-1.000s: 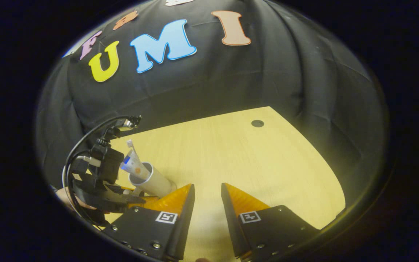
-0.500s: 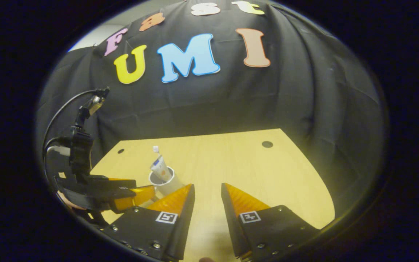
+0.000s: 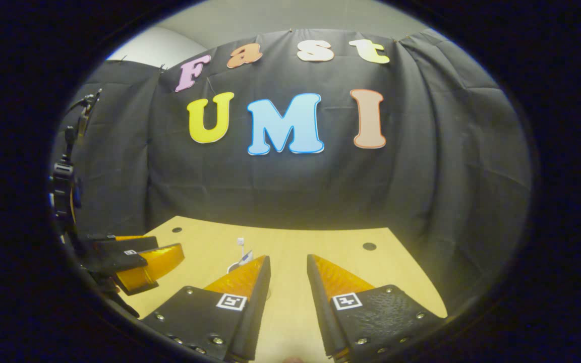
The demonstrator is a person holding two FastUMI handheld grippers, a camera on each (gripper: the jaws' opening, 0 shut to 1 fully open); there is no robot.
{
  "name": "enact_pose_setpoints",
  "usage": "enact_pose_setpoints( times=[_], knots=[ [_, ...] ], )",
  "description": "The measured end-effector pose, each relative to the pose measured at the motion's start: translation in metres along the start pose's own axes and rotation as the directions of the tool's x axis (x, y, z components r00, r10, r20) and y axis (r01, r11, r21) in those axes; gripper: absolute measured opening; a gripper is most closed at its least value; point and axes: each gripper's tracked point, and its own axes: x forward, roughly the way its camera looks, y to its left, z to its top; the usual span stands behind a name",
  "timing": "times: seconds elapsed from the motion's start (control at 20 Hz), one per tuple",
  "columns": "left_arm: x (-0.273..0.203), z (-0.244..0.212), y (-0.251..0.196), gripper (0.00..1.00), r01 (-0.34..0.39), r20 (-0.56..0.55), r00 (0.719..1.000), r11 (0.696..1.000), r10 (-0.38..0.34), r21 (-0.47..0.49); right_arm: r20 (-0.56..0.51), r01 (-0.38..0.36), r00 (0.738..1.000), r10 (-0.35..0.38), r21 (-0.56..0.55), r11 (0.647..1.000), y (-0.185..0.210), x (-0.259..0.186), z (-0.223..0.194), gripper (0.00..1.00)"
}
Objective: Put the toothbrush and toothpaste on the desktop into the cup, then pick up the cup and place it on the coaster on the desktop.
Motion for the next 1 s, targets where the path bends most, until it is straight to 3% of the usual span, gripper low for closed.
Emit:
enact_pose_setpoints(
  times=[0.4,0.45,0.55,1.0],
  knots=[
    [-0.016,0.019,-0.001,0.86,0.014,0.116,0.993,0.997,-0.022,0.07,0.142,0.063,0.989,-0.049,-0.094,0.994,0.023,-0.024,0.025,0.47],
    [-0.021,0.021,-0.001,0.86,0.016,0.123,0.992,0.997,-0.025,0.071,0.134,0.084,0.989,-0.069,-0.112,0.99,0.017,-0.026,0.023,0.51],
    [-0.023,0.021,-0.001,0.86,0.027,0.13,0.991,0.998,-0.035,0.065,0.125,0.079,0.99,-0.066,-0.102,0.992,0.025,-0.027,0.02,0.9],
    [-0.027,0.026,0.009,0.86,0.013,0.164,0.986,0.998,-0.022,0.056,0.134,0.084,0.988,-0.075,-0.06,0.995,0.034,-0.035,0.028,0.89]
  ],
)
